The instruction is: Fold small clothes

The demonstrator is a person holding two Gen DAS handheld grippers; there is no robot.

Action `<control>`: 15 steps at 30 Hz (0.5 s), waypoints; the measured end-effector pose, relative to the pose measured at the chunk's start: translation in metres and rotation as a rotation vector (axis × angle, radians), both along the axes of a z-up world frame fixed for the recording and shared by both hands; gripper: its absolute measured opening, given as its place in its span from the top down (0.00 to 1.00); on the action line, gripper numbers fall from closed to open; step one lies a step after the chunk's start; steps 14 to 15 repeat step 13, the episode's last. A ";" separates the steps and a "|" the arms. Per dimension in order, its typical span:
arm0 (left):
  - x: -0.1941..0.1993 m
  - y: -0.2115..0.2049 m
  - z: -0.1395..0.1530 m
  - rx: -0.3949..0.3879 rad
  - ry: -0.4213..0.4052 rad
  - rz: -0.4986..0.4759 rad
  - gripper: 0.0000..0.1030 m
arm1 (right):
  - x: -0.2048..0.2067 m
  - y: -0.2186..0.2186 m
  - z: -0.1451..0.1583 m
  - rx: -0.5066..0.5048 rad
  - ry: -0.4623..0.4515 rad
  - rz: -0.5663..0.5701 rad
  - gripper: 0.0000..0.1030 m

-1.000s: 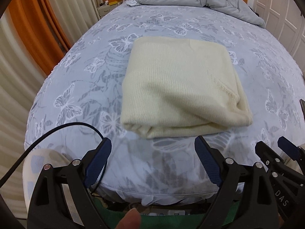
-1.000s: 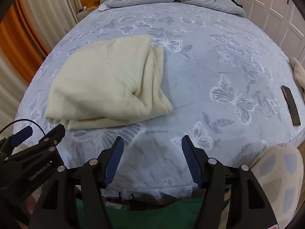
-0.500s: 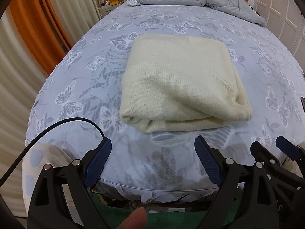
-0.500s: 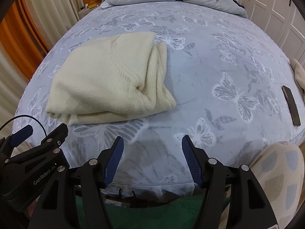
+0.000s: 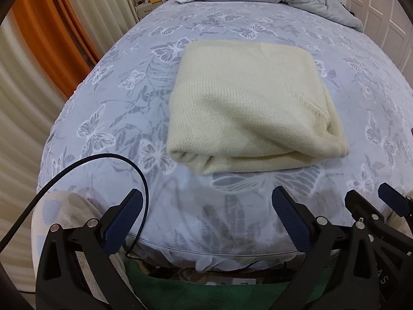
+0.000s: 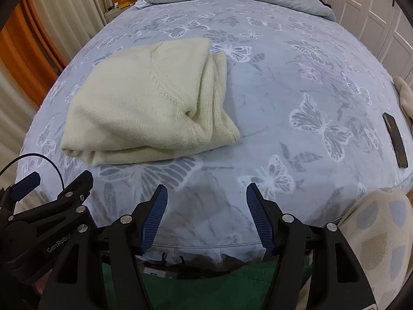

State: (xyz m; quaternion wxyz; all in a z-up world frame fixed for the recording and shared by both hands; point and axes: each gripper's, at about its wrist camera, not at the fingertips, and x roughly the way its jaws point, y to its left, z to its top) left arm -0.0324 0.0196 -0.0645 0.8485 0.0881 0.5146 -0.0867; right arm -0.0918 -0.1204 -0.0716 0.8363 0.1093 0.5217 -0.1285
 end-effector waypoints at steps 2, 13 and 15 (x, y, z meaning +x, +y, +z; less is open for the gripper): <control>0.000 0.000 -0.002 0.007 -0.001 0.004 0.05 | 0.000 0.001 0.000 -0.005 0.001 0.006 0.40; 0.001 0.000 -0.002 0.004 -0.003 0.013 0.05 | 0.002 0.003 -0.001 -0.004 0.006 0.004 0.40; 0.001 0.000 -0.002 0.004 -0.003 0.013 0.05 | 0.002 0.003 -0.001 -0.004 0.006 0.004 0.40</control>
